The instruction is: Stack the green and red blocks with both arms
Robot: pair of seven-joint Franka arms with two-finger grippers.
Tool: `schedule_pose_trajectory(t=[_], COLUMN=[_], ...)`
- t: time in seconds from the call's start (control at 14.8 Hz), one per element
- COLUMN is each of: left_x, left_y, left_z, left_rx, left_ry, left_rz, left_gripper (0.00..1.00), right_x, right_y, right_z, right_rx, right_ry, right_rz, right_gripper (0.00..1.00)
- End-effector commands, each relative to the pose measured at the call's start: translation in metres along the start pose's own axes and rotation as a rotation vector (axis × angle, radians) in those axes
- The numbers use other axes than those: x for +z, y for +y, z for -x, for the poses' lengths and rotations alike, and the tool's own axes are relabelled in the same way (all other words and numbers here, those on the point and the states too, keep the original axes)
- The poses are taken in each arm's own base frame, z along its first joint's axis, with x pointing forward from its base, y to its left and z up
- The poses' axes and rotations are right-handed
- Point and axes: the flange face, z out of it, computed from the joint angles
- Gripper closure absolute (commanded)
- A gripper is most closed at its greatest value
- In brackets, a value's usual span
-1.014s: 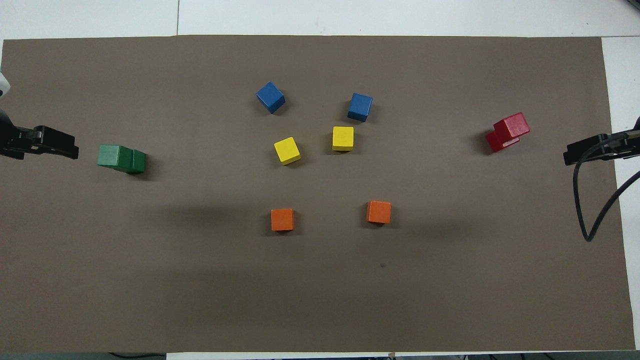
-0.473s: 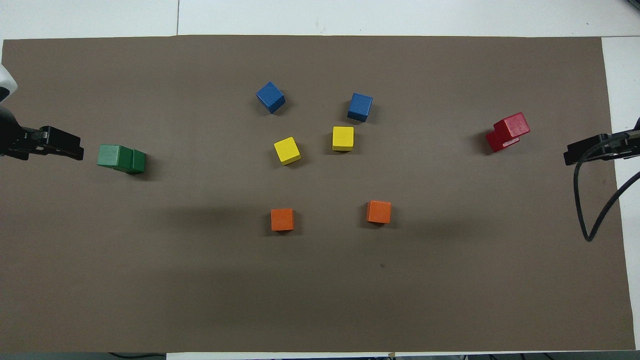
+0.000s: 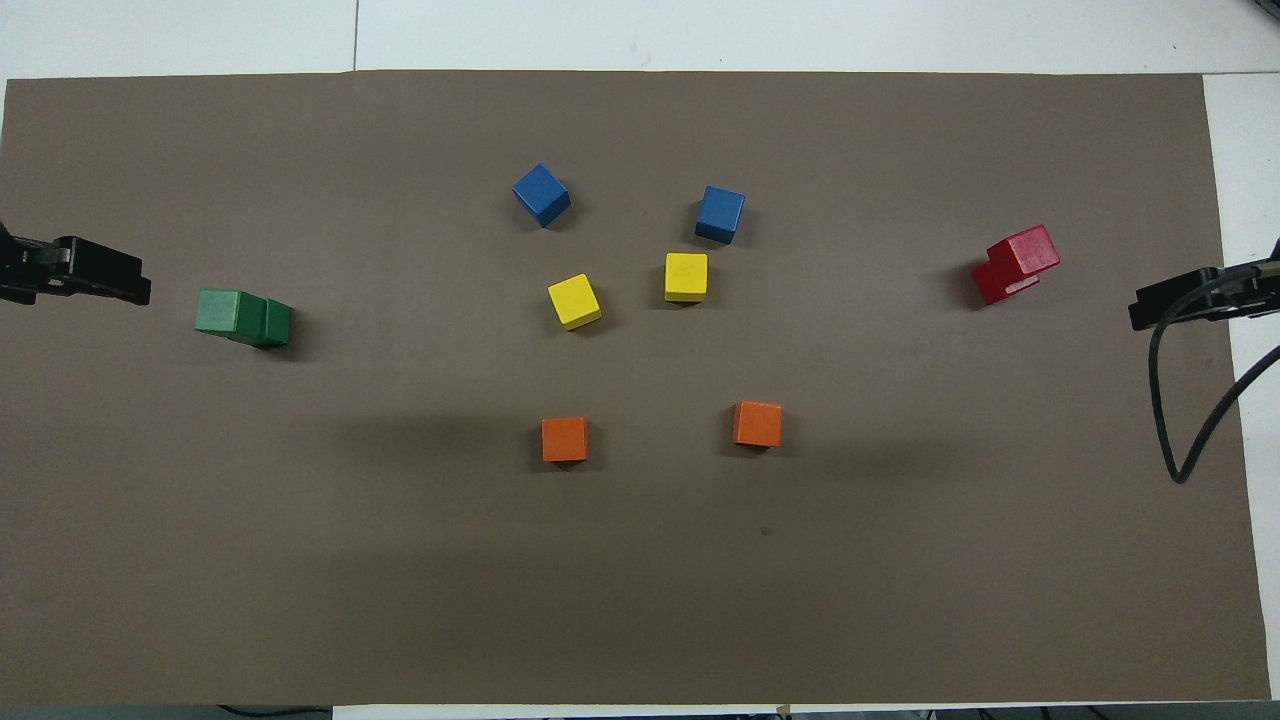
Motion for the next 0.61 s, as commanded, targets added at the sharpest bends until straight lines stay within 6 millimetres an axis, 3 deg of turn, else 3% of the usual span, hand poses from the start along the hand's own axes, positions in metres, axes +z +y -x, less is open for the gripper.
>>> schedule_pose_trajectory(t=[0.0,0.27,0.54], left_x=[-0.006,-0.006,-0.006], left_y=[0.006,0.027,0.029], left_z=[0.002,0.001,0.001], left_rx=[-0.001,0.034,0.039], left_ry=[-0.003,0.002,0.002], left_rz=[0.008,0.007,0.006], left_gripper=[0.0,0.0,0.0], right_x=[-0.003,-0.004,-0.004], right_y=[0.001,0.0,0.001], right_z=[0.005,0.005,0.005], right_rx=[0.025,0.022,0.024], right_ry=[0.002,0.004,0.004], right_rz=[-0.014,-0.014,-0.014], right_gripper=[0.0,0.0,0.0])
